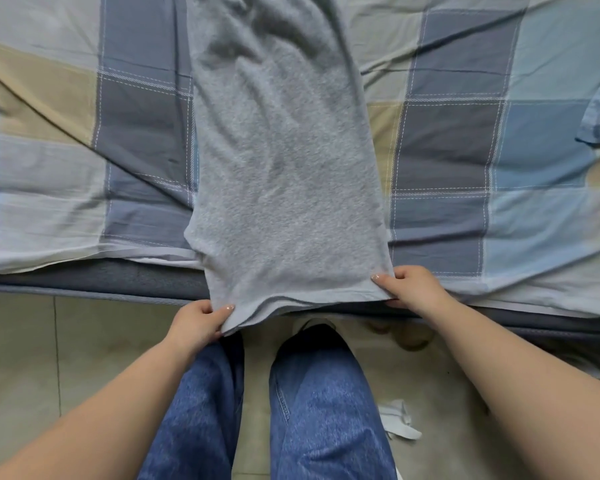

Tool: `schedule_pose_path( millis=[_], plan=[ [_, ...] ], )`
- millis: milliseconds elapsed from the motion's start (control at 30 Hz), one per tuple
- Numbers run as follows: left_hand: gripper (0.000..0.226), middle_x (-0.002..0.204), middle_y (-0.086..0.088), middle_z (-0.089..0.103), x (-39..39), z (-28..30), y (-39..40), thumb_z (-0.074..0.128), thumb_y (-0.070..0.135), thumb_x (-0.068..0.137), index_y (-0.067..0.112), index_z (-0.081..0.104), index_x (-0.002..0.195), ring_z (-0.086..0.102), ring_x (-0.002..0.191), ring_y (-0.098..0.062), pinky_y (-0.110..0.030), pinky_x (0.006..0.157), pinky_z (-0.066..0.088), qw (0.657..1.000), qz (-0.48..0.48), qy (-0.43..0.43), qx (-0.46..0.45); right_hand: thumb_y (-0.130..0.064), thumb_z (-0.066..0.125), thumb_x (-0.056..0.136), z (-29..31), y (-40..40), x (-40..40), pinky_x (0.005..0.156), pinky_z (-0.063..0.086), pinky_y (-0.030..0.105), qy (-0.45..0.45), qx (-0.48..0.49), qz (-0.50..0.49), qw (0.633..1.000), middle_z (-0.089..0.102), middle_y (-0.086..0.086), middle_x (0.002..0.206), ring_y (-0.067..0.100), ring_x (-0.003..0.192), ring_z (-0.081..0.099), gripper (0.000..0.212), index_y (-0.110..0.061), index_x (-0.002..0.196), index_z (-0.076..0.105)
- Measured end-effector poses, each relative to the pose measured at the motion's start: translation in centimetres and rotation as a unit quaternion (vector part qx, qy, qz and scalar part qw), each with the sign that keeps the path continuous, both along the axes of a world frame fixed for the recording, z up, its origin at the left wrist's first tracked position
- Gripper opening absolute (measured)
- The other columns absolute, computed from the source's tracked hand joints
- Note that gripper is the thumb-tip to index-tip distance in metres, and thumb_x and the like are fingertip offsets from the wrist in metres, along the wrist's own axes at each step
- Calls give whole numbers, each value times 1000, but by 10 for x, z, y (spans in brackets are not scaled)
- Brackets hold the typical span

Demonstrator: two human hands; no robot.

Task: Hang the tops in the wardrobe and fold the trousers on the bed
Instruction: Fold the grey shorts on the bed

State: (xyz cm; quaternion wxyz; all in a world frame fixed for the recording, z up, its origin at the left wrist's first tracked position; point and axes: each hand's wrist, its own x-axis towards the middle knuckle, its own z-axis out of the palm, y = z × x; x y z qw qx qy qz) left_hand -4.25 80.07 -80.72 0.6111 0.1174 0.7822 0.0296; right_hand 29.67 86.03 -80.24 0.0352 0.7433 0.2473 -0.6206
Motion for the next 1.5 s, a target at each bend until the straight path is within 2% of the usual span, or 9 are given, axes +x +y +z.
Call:
schedule_pose_path(
  millis=[200, 300, 600, 767, 900, 1067, 1267, 1367, 1500],
  plan=[
    [18, 88, -10, 69, -7, 25, 13, 62, 17, 91, 3, 67, 100, 60, 79, -18, -26, 78, 46, 983, 152, -104, -16, -20, 60, 92, 15, 7, -2, 65, 53, 23, 65, -3, -231, 971, 74, 0, 93, 13, 86, 70, 7, -17, 93, 67],
    [14, 80, -1, 72, -13, 51, 33, 66, 21, 81, 13, 65, 93, 64, 62, -8, -17, 61, 53, 968, 214, -132, 4, -14, 56, 94, 30, 25, -5, 59, 55, 27, 89, 21, -343, 935, 73, 0, 84, 14, 73, 70, 9, -18, 96, 63],
    [8, 53, 5, 63, -23, 100, 201, 62, 19, 81, 15, 67, 77, 52, 38, -2, -14, 47, 50, 906, 347, -177, 165, -13, 51, 96, 67, 182, -45, 64, 60, 31, 191, 147, -412, 879, 65, 4, 76, 15, 63, 66, 11, -18, 91, 60],
    [39, 43, 4, 55, -24, 113, 286, 92, 8, 26, 9, 67, 55, 47, 30, -3, -15, 43, 49, 864, 379, -243, 224, -18, 50, 97, 70, 280, -76, 63, 55, 26, 189, 191, -411, 871, 63, 0, 83, 7, 55, 65, 8, -22, 91, 53],
    [19, 38, 7, 51, -28, 104, 339, 56, 18, 93, 12, 55, 74, 42, 25, -3, -12, 42, 45, 882, 367, -188, 227, -17, 46, 97, 72, 337, -95, 49, 49, 17, 173, 217, -395, 876, 61, -3, 77, 2, 48, 61, 10, -21, 91, 52],
    [19, 67, 8, 55, -40, 87, 392, 56, 28, 95, 16, 55, 79, 55, 44, 0, -13, 52, 49, 882, 357, -153, 267, -14, 39, 99, 67, 382, -116, 48, 44, 16, 149, 255, -384, 875, 59, -4, 77, 1, 50, 61, 19, -21, 109, 54],
    [45, 115, 1, 58, -51, 52, 383, 45, 48, 97, 22, 41, 134, 63, 88, -7, -28, 70, 52, 900, 329, -71, 279, -12, 36, 99, 47, 374, -117, 67, 53, 27, 125, 257, -323, 902, 46, 0, 119, 13, 86, 66, 49, -23, 146, 29],
    [27, 105, 6, 60, -50, 24, 331, 52, 44, 95, 24, 53, 112, 60, 84, -4, -27, 69, 48, 941, 263, -6, 212, -14, 44, 95, 22, 331, -103, 72, 50, 29, -15, 282, -241, 929, 56, -1, 104, 12, 85, 59, 41, -18, 135, 46],
    [11, 95, 8, 66, -36, -3, 265, 58, 34, 93, 23, 60, 90, 60, 92, -7, -31, 84, 44, 971, 176, -16, 159, -17, 55, 91, -5, 253, -87, 91, 44, 30, -117, 270, -222, 930, 61, 5, 117, 14, 97, 55, 32, -14, 123, 56]
  ],
)
